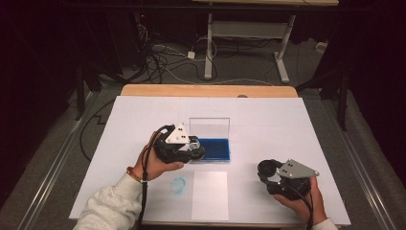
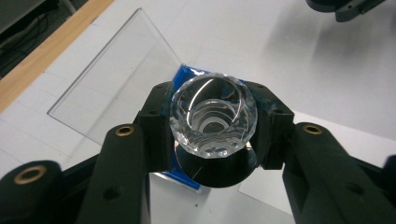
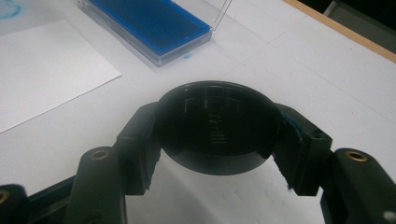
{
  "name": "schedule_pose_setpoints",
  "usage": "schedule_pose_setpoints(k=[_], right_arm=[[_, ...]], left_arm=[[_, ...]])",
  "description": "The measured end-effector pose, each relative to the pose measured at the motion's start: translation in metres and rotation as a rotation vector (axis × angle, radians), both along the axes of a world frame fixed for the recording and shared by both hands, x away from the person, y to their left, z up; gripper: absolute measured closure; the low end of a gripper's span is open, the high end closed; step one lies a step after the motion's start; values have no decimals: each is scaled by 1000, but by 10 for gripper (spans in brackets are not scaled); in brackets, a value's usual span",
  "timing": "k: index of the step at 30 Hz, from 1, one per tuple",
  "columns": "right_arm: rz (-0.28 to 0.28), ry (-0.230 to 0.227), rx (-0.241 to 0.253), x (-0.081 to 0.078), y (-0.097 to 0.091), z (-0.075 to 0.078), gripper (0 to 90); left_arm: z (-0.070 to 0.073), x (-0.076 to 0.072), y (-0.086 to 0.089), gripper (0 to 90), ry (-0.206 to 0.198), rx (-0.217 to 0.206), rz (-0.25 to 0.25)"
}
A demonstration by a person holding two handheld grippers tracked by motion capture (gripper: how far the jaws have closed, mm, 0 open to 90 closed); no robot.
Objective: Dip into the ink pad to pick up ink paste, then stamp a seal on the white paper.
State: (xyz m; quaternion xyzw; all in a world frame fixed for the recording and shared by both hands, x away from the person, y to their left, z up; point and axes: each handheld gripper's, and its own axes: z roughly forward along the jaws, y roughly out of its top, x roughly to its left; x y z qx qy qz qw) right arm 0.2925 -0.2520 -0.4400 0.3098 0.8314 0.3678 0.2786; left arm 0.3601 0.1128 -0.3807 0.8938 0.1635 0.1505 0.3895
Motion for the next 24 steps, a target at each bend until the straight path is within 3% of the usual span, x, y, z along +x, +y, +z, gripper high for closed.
schedule_pose_setpoints(k=[9, 24], right_arm=[[-1, -2, -15, 1, 3, 0, 387], [15, -6, -13, 4, 6, 1, 387]], left_arm=[[0, -7, 7, 549, 21, -30, -22], [2, -23, 13, 550, 5, -21, -20]])
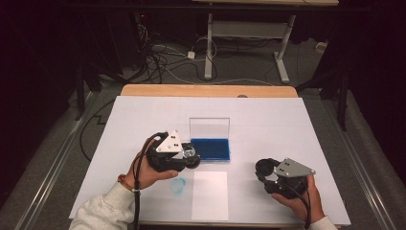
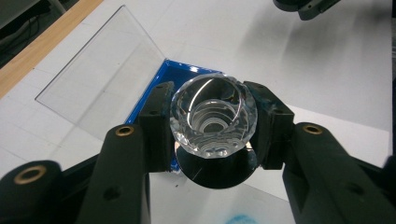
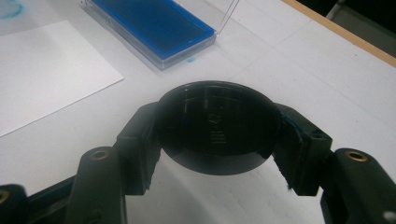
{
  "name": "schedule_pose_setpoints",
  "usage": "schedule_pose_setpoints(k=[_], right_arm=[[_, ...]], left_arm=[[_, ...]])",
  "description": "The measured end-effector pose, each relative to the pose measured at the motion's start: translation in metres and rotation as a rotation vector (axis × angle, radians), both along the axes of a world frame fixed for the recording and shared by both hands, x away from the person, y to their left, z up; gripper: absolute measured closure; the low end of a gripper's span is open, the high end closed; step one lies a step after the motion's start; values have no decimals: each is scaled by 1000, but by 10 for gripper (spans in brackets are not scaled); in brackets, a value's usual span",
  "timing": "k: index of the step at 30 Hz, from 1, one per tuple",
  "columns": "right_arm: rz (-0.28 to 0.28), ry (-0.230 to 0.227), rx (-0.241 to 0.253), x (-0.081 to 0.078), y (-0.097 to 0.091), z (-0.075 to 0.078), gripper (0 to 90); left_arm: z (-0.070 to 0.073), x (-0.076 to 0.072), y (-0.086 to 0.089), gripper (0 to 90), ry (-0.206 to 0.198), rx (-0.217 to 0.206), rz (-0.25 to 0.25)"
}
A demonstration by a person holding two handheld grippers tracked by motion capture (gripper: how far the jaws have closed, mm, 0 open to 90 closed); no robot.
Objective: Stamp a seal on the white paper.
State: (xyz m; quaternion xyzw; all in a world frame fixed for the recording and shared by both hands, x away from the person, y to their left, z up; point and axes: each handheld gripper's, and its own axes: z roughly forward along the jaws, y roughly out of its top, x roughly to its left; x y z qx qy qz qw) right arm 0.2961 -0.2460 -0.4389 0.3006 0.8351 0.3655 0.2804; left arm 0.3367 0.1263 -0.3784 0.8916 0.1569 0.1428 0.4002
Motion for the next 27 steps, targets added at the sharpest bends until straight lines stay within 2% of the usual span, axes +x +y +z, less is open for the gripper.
schedule_pose_setpoints(k=[1, 5, 11, 18, 22, 27], right_arm=[[-1, 1, 1, 0, 0, 0, 387], [3, 1, 1, 1, 2, 0, 387], [14, 0, -9, -2, 3, -1, 387], [9, -6, -4, -3, 4, 1, 387], [7, 0, -8, -2, 5, 0, 387], [9, -2, -9, -3, 3, 0, 388]], left_arm=[[0, -1, 0, 549, 4, -8, -1], [-2, -6, 0, 549, -20, -13, -1], [-2, -9, 0, 550, -17, -15, -8], [-5, -17, -6, 550, -31, -1, -34], [-8, -20, -12, 550, -19, -5, -57], [-14, -24, -21, 550, -5, 18, -89]])
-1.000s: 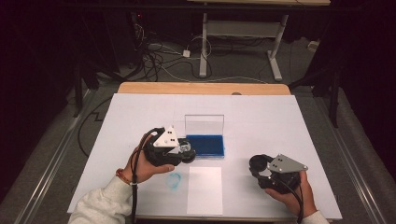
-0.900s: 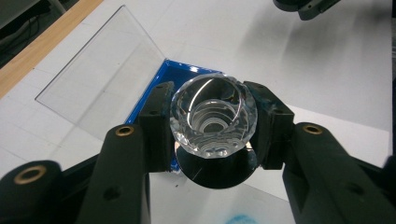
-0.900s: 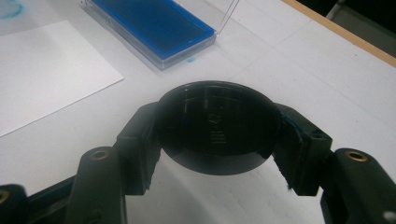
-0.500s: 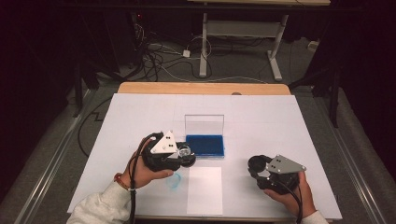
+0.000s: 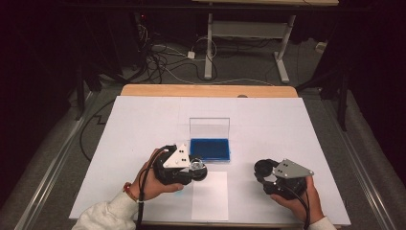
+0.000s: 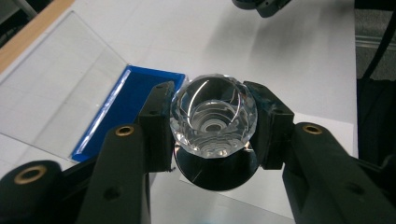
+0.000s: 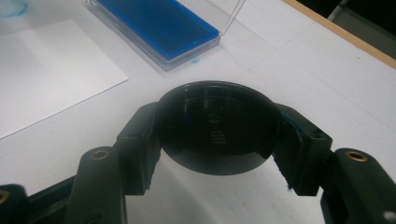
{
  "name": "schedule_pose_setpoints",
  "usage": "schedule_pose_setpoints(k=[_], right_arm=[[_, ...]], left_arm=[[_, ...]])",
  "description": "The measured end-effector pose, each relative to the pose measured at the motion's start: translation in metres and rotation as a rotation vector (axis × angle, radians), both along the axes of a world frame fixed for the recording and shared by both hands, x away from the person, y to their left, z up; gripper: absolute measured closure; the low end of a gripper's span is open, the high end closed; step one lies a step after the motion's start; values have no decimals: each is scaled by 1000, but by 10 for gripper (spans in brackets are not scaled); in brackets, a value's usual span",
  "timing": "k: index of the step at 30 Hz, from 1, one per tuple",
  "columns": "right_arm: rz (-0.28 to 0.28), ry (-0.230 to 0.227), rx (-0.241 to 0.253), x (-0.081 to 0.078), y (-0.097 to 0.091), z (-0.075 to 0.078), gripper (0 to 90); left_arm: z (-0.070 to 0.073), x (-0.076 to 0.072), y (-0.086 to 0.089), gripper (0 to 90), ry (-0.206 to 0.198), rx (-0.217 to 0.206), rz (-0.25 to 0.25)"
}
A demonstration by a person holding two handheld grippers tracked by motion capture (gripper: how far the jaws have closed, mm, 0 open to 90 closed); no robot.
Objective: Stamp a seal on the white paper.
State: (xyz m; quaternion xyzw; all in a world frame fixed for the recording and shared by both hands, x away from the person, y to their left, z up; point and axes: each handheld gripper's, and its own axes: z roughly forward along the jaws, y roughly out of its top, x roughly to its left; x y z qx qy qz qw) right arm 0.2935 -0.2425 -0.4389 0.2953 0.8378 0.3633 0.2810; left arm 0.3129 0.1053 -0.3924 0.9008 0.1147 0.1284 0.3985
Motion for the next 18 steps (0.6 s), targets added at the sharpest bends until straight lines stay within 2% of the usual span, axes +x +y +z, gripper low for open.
schedule_pose_setpoints(k=[18], right_arm=[[5, 4, -6, 0, 1, -1, 388]], left_arm=[[-19, -9, -21, 550, 45, 52, -72]])
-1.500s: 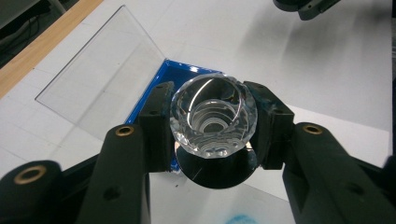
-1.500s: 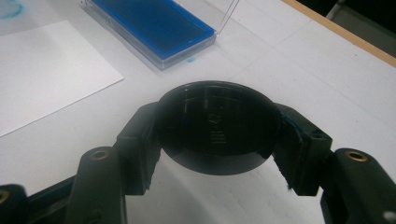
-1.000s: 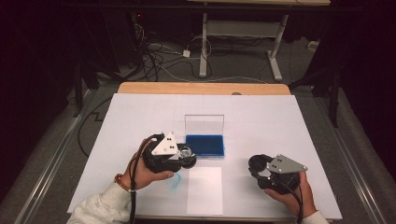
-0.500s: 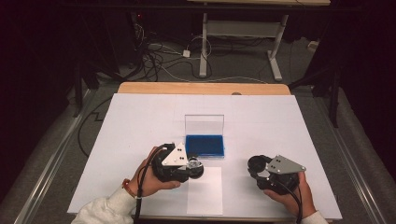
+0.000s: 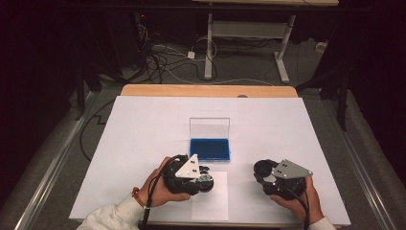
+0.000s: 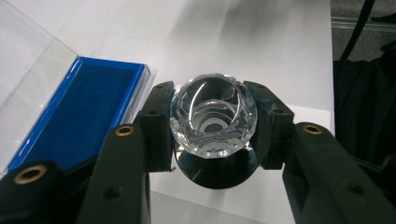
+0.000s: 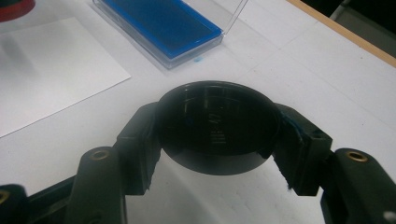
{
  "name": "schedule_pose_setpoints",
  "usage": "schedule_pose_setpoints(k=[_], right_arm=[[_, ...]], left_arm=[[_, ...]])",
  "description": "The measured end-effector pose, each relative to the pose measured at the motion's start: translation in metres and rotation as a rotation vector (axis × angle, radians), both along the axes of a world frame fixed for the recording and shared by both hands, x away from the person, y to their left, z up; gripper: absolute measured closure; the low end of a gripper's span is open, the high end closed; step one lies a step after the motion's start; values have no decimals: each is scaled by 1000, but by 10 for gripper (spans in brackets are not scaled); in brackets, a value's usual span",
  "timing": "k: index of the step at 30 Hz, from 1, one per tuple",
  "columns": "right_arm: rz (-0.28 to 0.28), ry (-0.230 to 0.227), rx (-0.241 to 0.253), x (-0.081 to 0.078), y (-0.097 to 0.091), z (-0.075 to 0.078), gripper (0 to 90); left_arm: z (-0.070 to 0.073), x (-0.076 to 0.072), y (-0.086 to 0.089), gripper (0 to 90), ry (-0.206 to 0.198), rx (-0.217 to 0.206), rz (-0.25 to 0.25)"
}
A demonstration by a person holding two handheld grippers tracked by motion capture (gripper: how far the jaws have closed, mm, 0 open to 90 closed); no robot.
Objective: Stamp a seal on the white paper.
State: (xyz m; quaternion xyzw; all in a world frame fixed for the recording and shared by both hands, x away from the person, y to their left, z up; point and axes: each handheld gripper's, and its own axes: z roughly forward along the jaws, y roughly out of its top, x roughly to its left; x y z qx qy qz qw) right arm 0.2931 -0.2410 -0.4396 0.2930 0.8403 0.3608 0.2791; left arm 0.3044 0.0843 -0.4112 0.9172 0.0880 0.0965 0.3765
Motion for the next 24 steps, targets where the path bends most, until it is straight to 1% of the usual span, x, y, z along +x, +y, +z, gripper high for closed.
schedule_pose_setpoints(k=[2, 4, 5, 15, 21, 24], right_arm=[[0, 0, 0, 0, 0, 0, 387], [-2, 1, 1, 0, 0, 0, 387], [-1, 1, -1, 0, 0, 0, 387], [2, 7, -7, 0, 1, -2, 387], [6, 10, -11, 1, 1, -2, 387], [6, 14, -11, 1, 1, -2, 387]], left_arm=[[-2, -1, -2, 550, -6, 8, 2], [-4, -1, -4, 550, 3, 19, -6], [-5, -1, -5, 550, 4, 17, -7], [-17, -2, -17, 550, 23, 50, -34], [-20, -2, -19, 550, 26, 58, -43], [-20, -2, -20, 550, 21, 66, -41]])
